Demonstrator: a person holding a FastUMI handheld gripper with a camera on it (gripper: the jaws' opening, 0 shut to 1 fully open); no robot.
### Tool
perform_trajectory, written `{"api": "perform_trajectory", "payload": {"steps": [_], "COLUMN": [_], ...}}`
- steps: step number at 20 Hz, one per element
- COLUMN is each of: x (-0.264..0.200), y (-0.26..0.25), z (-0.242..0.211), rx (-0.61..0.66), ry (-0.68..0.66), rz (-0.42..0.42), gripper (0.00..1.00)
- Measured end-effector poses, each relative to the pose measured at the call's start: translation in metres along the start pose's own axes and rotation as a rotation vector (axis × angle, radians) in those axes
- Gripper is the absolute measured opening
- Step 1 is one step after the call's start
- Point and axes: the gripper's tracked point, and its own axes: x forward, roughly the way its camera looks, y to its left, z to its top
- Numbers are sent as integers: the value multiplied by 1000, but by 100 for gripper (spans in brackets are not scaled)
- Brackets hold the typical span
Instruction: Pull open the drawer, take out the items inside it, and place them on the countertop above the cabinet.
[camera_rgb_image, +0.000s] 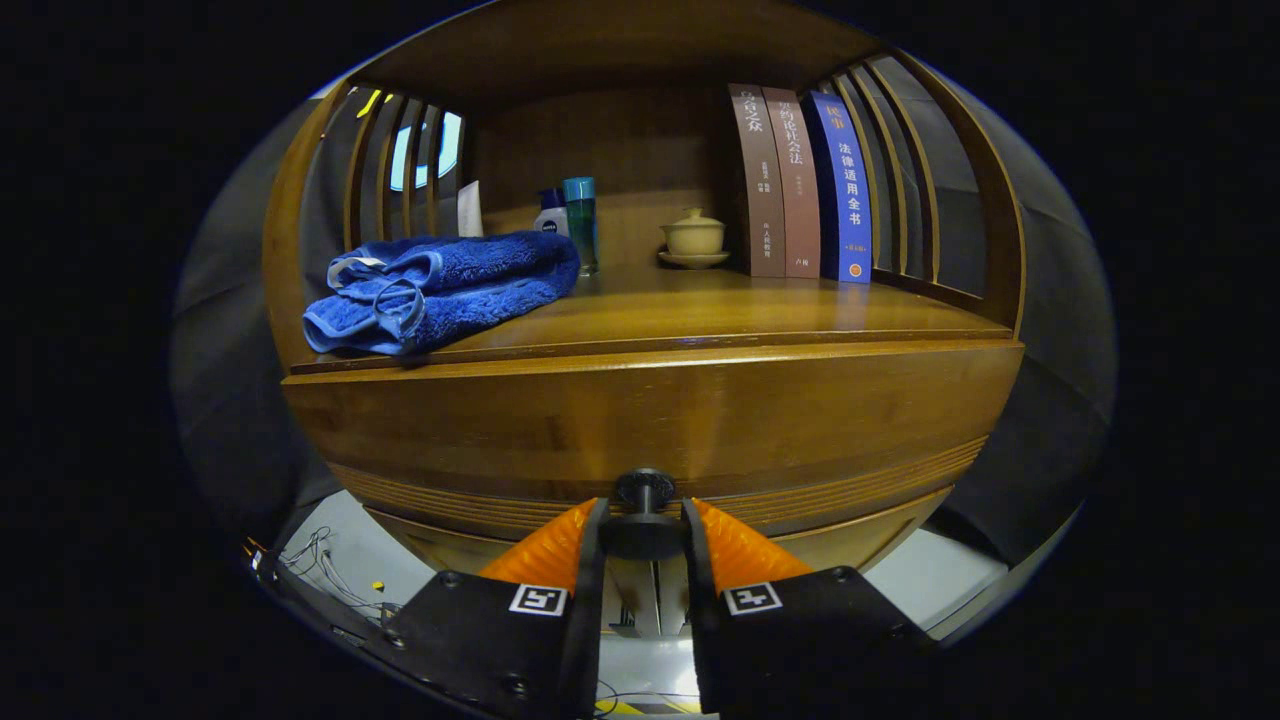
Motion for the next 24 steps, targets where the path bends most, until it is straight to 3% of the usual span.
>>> {"api": "perform_trajectory", "payload": {"steps": [24], "x": [-153], "y": [-3], "z": [-65], "rx": [15], "ry": [115], "rz": [-29], "gripper": [42]}}
